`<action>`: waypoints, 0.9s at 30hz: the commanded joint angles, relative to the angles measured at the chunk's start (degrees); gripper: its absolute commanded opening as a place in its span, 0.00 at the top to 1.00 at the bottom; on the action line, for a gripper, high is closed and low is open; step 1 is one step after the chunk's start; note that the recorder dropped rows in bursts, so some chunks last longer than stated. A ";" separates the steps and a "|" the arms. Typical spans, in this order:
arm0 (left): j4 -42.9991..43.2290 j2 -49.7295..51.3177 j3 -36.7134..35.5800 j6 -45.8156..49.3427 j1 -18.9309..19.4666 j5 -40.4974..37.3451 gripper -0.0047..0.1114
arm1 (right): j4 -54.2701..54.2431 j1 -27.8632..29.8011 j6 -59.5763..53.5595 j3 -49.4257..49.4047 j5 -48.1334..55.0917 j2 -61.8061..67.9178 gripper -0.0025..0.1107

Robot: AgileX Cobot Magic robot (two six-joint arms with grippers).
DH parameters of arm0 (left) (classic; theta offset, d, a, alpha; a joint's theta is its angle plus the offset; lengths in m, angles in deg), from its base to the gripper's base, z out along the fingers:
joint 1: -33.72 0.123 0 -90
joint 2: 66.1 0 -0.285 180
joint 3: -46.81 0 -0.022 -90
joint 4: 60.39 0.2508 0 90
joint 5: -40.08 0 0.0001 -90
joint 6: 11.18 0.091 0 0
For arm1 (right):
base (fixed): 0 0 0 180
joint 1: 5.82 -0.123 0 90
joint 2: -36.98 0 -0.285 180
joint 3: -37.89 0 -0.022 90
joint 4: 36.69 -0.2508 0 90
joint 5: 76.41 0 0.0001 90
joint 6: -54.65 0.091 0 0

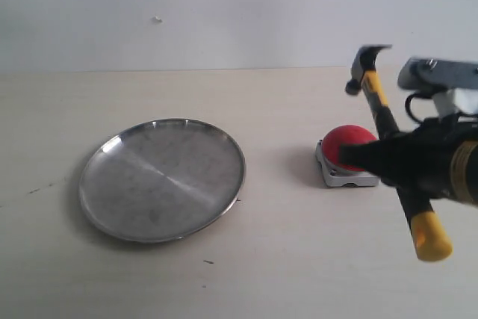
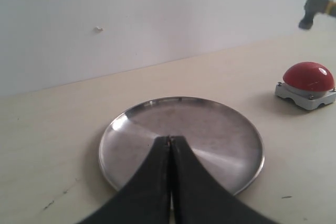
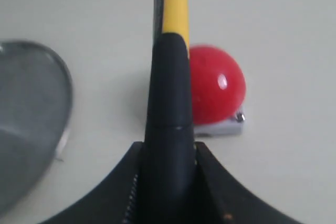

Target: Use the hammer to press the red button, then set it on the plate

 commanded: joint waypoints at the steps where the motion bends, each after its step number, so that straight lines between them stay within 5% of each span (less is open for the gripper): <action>1: 0.19 -0.33 -0.04 -0.20 0.10 -0.17 0.96 | -6.82 0.23 -10.71 6.93 1.05 -11.08 0.98; 7: 0.19 -0.33 -0.04 -0.20 0.10 -0.17 0.96 | -26.87 0.12 -35.45 17.55 6.78 -22.69 0.98; 17: 0.19 -0.33 -0.04 -0.20 0.10 -0.17 0.96 | -30.04 0.12 -47.46 19.79 15.22 -25.13 0.98; 24: 0.19 -0.33 -0.04 -0.20 0.10 -0.17 0.96 | -28.85 0.12 -43.75 9.58 10.02 -12.63 0.98; 27: 0.19 -0.33 -0.04 -0.20 0.10 -0.17 0.96 | -15.50 0.12 -24.79 1.89 3.23 -1.27 0.98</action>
